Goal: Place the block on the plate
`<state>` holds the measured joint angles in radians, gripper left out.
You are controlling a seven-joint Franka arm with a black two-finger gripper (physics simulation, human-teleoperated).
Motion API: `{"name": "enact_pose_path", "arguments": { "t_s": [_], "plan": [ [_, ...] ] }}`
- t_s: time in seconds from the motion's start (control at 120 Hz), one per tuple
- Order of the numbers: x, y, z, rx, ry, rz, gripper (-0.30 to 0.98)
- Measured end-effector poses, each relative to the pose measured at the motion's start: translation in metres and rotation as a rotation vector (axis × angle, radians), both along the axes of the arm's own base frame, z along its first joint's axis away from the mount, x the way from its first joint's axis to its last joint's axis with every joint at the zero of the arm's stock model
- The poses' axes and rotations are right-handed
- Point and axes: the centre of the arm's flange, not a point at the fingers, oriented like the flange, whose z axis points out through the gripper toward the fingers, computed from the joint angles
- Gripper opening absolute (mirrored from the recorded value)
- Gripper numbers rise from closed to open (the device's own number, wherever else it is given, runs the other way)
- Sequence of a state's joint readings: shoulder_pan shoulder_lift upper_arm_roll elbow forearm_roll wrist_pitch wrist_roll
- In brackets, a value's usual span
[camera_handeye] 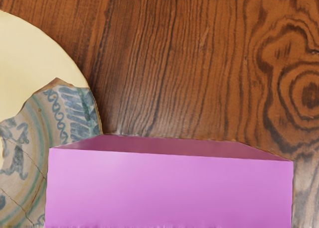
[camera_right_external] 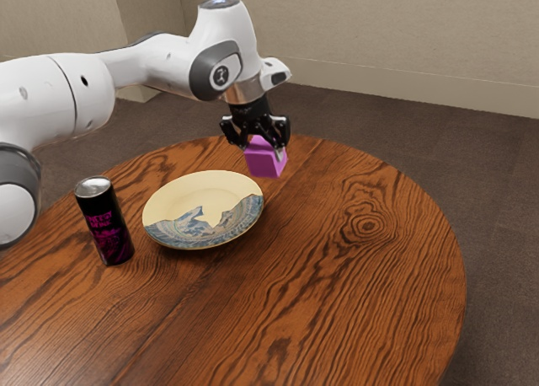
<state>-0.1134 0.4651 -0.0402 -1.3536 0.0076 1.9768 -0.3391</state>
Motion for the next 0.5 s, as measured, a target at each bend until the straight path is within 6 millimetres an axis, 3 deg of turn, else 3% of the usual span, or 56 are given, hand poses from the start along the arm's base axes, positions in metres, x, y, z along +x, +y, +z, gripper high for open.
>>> {"name": "enact_pose_path", "arguments": {
  "t_s": [0.167, 0.383, 0.5],
  "plan": [
    [-0.014, 0.057, 0.005, 0.020, 0.018, 0.073, 0.38],
    [-0.011, 0.125, -0.003, 0.030, 0.016, 0.166, 0.38],
    [-0.001, 0.148, -0.042, 0.028, 0.045, 0.198, 0.38]
  ]
}}
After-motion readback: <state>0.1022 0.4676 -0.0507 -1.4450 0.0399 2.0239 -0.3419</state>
